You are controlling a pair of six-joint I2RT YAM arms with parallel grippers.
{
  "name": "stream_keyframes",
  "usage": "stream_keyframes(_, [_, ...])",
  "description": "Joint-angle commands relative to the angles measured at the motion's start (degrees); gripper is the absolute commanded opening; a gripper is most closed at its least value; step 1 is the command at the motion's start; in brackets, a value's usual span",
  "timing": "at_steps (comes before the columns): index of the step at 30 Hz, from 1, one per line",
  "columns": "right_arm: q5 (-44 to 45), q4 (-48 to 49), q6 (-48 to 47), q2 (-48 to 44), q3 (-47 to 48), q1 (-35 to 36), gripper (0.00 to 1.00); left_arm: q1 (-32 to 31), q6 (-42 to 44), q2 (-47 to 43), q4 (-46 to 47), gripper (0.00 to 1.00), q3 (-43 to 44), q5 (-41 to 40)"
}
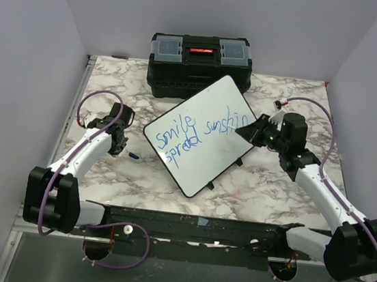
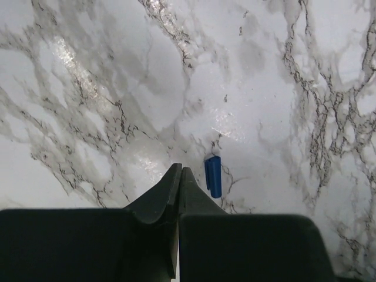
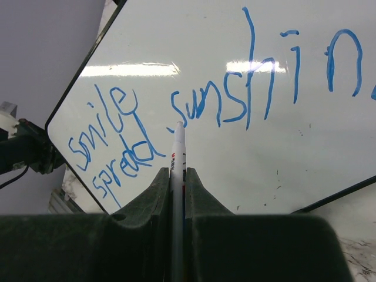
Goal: Write a sentence on the whiteboard
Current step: Move the whiteboard to the center of the board.
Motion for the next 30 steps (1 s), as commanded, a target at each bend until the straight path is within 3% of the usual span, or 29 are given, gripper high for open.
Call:
stream_keyframes(1, [-0.29,-2.7,-1.58,-3.13,1.34,0.25,0.01,1.84,7.07,2.18,6.88,0.0,-2.12,3.45])
stream_keyframes(5, [0.59,-3.74,-1.9,-5.11,0.48,0.26,0.01,1.85,13.04,6.7,9.77,0.0,-0.13,4.26])
stream_keyframes(9, [0.99,-3.98,-1.74,-6.69,-0.38,0.27,0.01,1.04,18.23,16.04,6.05,0.0,5.82,4.12])
stream_keyframes(14, [1.59,-4.83,-2.16,-7.48,-0.38,0.27,0.01,-2.89,18.1,23.02,-2.33,0.0,12.53,-0.99])
stream_keyframes(25, [3.18,-6.43,-3.26,-9.4,-0.47,0.23,0.01,-9.63,16.94,22.8,-5.6,0.0,12.24,2.92])
stream_keyframes(30, [2.64,-6.2,-3.21,-9.73,-1.0,0.27,0.01,-10.58,16.72,19.88,3.1,0.0,7.1,11.76])
